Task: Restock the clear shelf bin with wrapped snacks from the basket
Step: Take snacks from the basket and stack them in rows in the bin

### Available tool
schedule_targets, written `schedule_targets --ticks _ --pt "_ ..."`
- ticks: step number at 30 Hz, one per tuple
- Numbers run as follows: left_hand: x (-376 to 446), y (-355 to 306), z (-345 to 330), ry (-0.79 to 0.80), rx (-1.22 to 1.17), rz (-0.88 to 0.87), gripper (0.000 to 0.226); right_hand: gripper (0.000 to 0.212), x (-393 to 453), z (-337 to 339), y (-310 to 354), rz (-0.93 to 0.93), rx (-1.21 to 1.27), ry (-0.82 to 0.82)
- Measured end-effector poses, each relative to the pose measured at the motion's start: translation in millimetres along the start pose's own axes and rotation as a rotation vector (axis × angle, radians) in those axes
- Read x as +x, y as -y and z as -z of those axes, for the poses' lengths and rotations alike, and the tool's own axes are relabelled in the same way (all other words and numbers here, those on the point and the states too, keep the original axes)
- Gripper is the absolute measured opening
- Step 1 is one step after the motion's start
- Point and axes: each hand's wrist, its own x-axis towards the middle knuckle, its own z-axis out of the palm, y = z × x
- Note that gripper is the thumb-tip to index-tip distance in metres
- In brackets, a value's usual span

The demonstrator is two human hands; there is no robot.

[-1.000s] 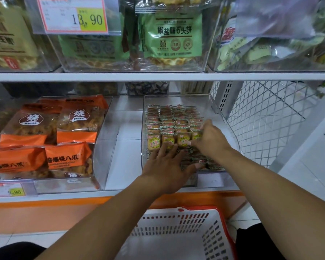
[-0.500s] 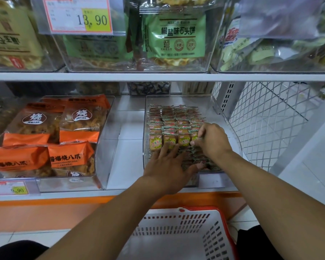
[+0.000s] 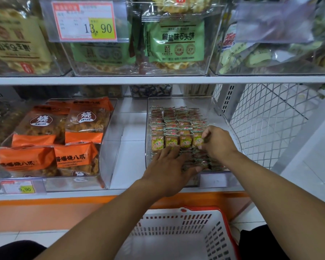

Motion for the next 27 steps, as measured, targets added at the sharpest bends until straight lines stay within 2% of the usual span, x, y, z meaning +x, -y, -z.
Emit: schedule_targets --ticks 3,7,12,17,21,27 --pt "-4 2 -3 -0.006 0.041 0.003 0.078 0.042 -3 -1 -1 0.023 -0.006 -0.020" --pt "-2 2 -7 0.002 0.060 0.034 0.089 0.055 -4 -6 -1 0.106 -0.051 -0.042" --pt "2 0 -7 0.049 0.068 0.078 0.102 0.045 -2 -8 -1 0.125 -0.092 -0.036" --pt "5 -1 -5 0.093 0.066 0.095 0.096 0.052 4 -4 5 0.123 -0.190 0.020" --pt "3 -3 -5 0.079 0.055 0.084 0.091 0.060 5 5 7 0.128 -0.170 -0.012" --pt "2 -3 -6 0.060 0.047 0.086 0.092 0.048 3 -2 5 0.090 -0.115 -0.010"
